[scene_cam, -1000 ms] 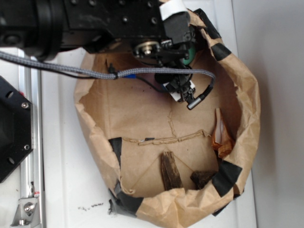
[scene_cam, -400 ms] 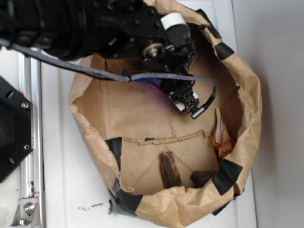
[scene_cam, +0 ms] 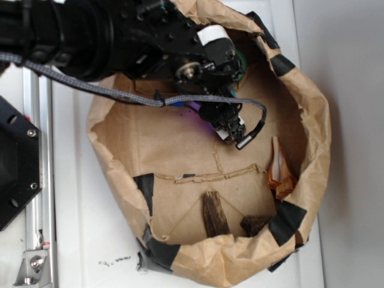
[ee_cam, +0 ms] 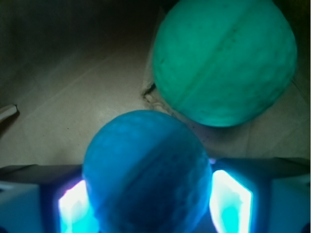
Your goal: Grab the blue ball.
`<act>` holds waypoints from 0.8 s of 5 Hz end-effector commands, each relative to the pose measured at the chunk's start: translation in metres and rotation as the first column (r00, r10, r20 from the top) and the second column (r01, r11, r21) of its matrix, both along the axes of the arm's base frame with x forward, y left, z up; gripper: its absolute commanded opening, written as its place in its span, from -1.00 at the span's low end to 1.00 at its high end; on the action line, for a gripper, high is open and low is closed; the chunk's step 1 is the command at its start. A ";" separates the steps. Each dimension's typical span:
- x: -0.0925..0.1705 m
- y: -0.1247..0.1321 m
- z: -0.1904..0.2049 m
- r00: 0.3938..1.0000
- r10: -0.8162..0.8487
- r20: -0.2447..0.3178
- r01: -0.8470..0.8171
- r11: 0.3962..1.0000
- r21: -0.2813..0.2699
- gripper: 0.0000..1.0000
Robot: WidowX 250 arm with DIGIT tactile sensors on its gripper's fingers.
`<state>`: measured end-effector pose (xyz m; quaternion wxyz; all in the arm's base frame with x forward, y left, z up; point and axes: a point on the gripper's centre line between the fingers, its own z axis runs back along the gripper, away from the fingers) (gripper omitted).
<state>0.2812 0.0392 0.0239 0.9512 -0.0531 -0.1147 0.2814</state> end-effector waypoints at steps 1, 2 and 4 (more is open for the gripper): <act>0.000 0.014 0.015 0.999 0.005 0.037 -0.004 1.000 -0.011 -1.00; 0.000 0.007 0.050 0.966 -0.241 0.098 0.245 0.969 -0.033 -1.00; -0.024 -0.030 0.147 0.748 -0.661 0.065 0.662 0.750 0.007 -1.00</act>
